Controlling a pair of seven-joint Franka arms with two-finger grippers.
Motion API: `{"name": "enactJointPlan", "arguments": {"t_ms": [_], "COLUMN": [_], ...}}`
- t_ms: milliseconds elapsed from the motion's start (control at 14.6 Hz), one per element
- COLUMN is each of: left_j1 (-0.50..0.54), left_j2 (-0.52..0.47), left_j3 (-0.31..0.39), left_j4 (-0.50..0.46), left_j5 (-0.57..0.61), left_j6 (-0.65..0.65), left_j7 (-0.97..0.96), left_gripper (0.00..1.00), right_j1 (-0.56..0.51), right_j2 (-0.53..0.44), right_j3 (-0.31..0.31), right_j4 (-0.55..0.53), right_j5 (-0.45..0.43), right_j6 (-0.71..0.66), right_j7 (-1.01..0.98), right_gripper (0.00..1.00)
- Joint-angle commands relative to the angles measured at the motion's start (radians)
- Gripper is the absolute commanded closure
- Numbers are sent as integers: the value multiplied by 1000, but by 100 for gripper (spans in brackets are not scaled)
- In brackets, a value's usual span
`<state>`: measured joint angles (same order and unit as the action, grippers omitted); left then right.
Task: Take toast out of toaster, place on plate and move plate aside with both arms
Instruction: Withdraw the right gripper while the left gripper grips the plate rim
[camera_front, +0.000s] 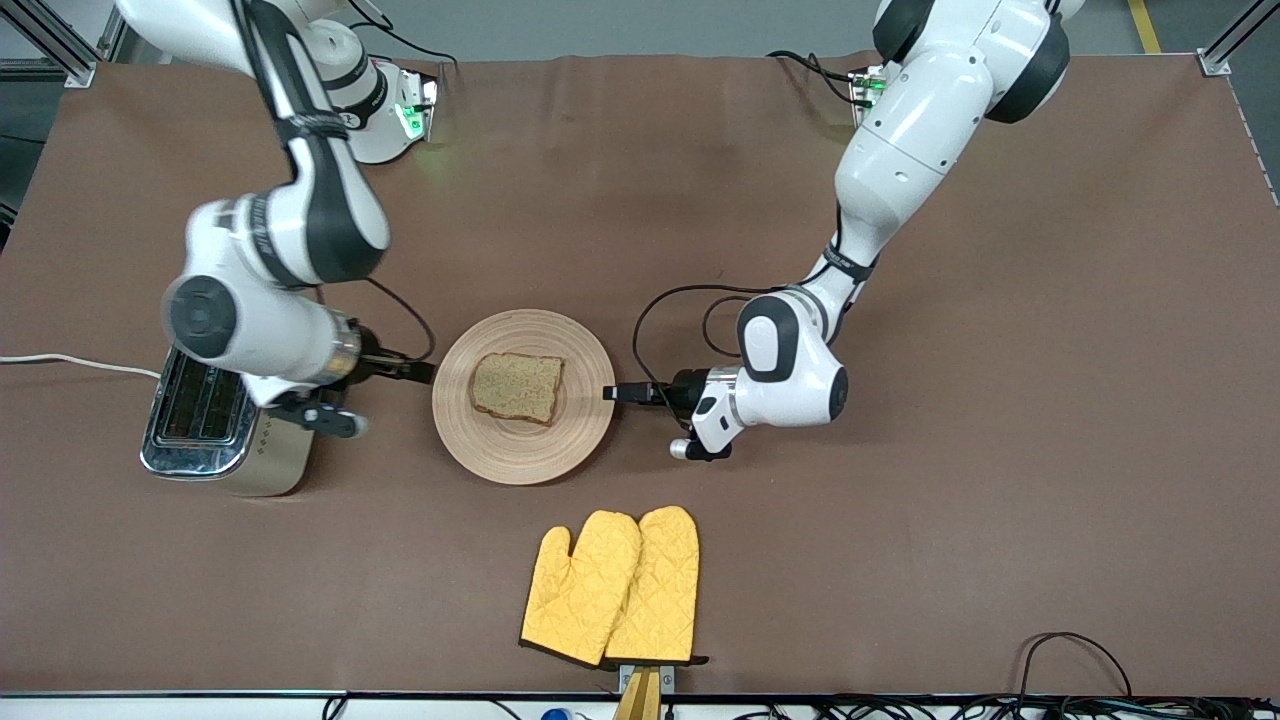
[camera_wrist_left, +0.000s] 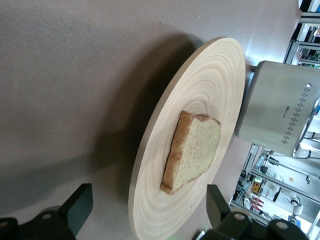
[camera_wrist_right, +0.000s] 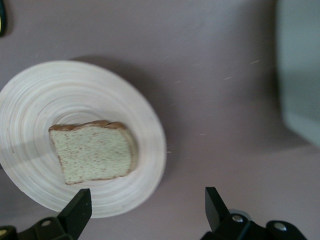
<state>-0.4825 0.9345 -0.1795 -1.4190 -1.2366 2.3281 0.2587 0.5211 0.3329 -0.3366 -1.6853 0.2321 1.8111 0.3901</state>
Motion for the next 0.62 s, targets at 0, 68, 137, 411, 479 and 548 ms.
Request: {"name": "enactJointPlan", "arguments": {"t_ms": [0, 68, 137, 411, 479, 548], "left_j1": [-40, -54, -68, -88, -85, -85], "left_j2": [41, 50, 53, 59, 58, 56], "left_j3": [6, 5, 5, 6, 5, 5], "left_j4": [58, 60, 66, 66, 65, 63], "left_j5": [-41, -47, -50, -50, -52, -56], "left_j6": [48, 69, 89, 125, 125, 125], "left_j7": [16, 16, 16, 39, 42, 42], "left_gripper": [0, 0, 2, 52, 67, 79], "right_j1": [-19, -20, -20, -20, -20, -20], "right_j2": [-27, -41, -60, -141, -147, -150], "right_j3": [-47, -73, -112, -235, -269, -297], "right_j4": [84, 97, 116, 133, 145, 176], "right_j5": [-51, -57, -57, -57, -60, -72], "right_j6": [-76, -78, -81, -96, -114, -149], "right_j7": [-54, -89, -150, -342, -376, -422], "right_gripper": [0, 0, 0, 0, 0, 0]}}
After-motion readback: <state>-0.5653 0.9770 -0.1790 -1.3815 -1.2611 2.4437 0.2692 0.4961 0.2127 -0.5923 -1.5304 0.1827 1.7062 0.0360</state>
